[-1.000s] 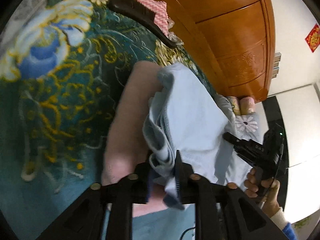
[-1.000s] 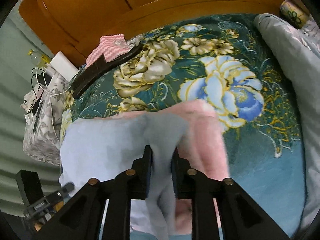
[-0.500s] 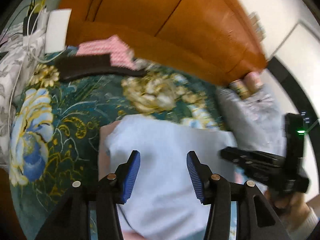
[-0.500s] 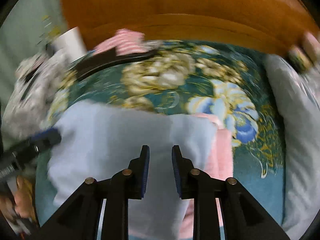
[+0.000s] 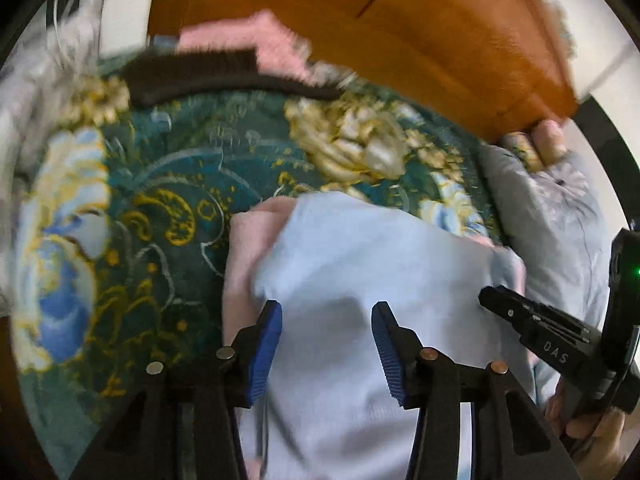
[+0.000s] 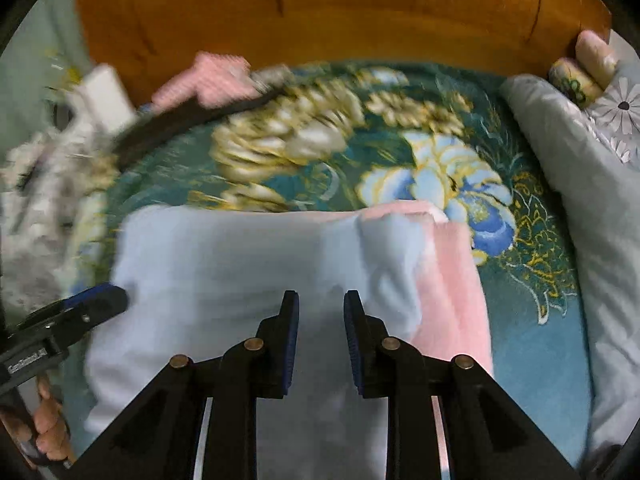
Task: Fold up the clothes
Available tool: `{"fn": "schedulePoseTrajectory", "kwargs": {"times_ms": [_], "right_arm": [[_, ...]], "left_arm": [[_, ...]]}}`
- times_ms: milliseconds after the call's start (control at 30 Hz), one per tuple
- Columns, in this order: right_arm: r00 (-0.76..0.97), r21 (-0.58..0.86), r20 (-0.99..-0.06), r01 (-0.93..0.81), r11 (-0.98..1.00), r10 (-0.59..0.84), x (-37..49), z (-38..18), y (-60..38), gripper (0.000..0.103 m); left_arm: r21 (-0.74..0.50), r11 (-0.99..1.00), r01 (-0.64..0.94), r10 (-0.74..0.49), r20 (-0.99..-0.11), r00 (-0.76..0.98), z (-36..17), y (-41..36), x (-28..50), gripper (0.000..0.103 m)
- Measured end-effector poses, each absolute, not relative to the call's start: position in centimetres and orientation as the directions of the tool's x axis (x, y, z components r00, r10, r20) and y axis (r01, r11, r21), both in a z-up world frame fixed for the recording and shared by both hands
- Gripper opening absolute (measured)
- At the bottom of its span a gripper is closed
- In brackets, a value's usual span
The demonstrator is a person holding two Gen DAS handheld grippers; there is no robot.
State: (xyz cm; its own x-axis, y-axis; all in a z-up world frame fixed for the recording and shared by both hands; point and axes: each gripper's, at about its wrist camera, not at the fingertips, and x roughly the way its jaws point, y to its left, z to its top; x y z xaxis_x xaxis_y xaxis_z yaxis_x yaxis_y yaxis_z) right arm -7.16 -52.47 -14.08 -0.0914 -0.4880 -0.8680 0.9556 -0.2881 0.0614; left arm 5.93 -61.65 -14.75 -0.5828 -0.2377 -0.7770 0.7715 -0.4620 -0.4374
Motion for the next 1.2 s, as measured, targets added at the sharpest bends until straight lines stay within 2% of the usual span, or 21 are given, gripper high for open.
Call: {"fn": "schedulePoseTrajectory", "kwargs": {"times_ms": [67, 167, 200, 267, 333, 367, 400, 433, 500, 533, 667, 700, 733, 800, 1033, 1200], "right_arm": [[-0.091, 0.076, -0.834, 0.958, -0.277, -0.544, -5.9, -13.2, -49.5, 0.024], [-0.089, 0.087, -0.799, 0.961, -0.261, -0.595, -3.6, -13.2, -44.9, 0.036], [-0.090, 0.087, -0.792, 0.962, -0.258, -0.604, -2.8, -13.4, -43.5, 0.043], [-0.094, 0.092, -0.794, 0.958, -0.273, -0.600, -1.8, -14.9, -41.6, 0.044], [-0.099, 0.097, -0.807, 0.950, -0.295, -0.582, -1.2, -16.6, -40.1, 0.059], [-0.107, 0.096, -0.818, 0.943, -0.319, -0.565, -1.2, -17.5, -39.7, 0.060], [-0.117, 0.094, -0.829, 0.934, -0.343, -0.546, -1.2, -18.4, -39.3, 0.061], [-0.114, 0.107, -0.836, 0.926, -0.363, -0.537, -1.3, -19.3, -38.8, 0.067], [-0.100, 0.130, -0.840, 0.917, -0.377, -0.533, -1.6, -20.6, -38.2, 0.078], [-0.108, 0.123, -0.842, 0.915, -0.384, -0.528, -1.8, -21.2, -38.0, 0.082], [-0.148, 0.083, -0.848, 0.910, -0.405, -0.508, -2.3, -22.9, -38.0, 0.082], [-0.155, 0.082, -0.843, 0.910, -0.406, -0.516, -2.4, -23.1, -38.0, 0.084], [-0.162, 0.073, -0.843, 0.910, -0.407, -0.513, -2.5, -23.2, -38.2, 0.090], [-0.176, 0.053, -0.846, 0.911, -0.409, -0.504, -2.7, -23.6, -38.5, 0.094], [-0.196, 0.029, -0.821, 0.924, -0.382, -0.536, -2.5, -24.1, -38.9, 0.099], [-0.189, 0.035, -0.812, 0.929, -0.369, -0.553, -2.5, -24.3, -39.2, 0.102]], "left_arm": [[-0.446, -0.484, 0.753, -0.273, -0.741, -0.614, -13.4, -59.0, 7.6, 0.051], [-0.437, -0.475, 0.764, -0.345, -0.706, -0.619, -12.8, -54.7, 10.2, 0.052], [-0.421, -0.468, 0.777, -0.366, -0.708, -0.604, -12.9, -53.6, 10.3, 0.052], [-0.367, -0.444, 0.818, -0.416, -0.724, -0.550, -13.8, -51.5, 10.6, 0.052], [-0.340, -0.423, 0.840, -0.428, -0.742, -0.516, -15.1, -49.9, 10.6, 0.053], [-0.340, -0.412, 0.846, -0.421, -0.752, -0.507, -15.9, -49.4, 10.7, 0.053], [-0.337, -0.402, 0.851, -0.416, -0.761, -0.498, -16.7, -48.8, 10.7, 0.056], [-0.320, -0.398, 0.860, -0.433, -0.761, -0.483, -17.2, -48.3, 10.7, 0.059], [-0.285, -0.388, 0.877, -0.467, -0.759, -0.453, -18.3, -47.3, 10.6, 0.077], [-0.258, -0.382, 0.887, -0.492, -0.756, -0.431, -18.7, -47.0, 10.4, 0.081], [-0.221, -0.358, 0.907, -0.523, -0.758, -0.391, -20.4, -46.6, 9.8, 0.095], [-0.206, -0.364, 0.908, -0.539, -0.748, -0.386, -20.4, -46.3, 9.6, 0.100], [-0.191, -0.370, 0.909, -0.554, -0.741, -0.381, -20.5, -46.1, 9.3, 0.103], [-0.160, -0.383, 0.910, -0.555, -0.748, -0.365, -20.8, -45.8, 8.8, 0.103], [-0.012, -0.395, 0.918, -0.579, -0.773, -0.259, -21.8, -45.1, 6.7, 0.103], [-0.014, -0.394, 0.919, -0.580, -0.772, -0.261, -22.3, -45.1, 6.9, 0.103]]}}
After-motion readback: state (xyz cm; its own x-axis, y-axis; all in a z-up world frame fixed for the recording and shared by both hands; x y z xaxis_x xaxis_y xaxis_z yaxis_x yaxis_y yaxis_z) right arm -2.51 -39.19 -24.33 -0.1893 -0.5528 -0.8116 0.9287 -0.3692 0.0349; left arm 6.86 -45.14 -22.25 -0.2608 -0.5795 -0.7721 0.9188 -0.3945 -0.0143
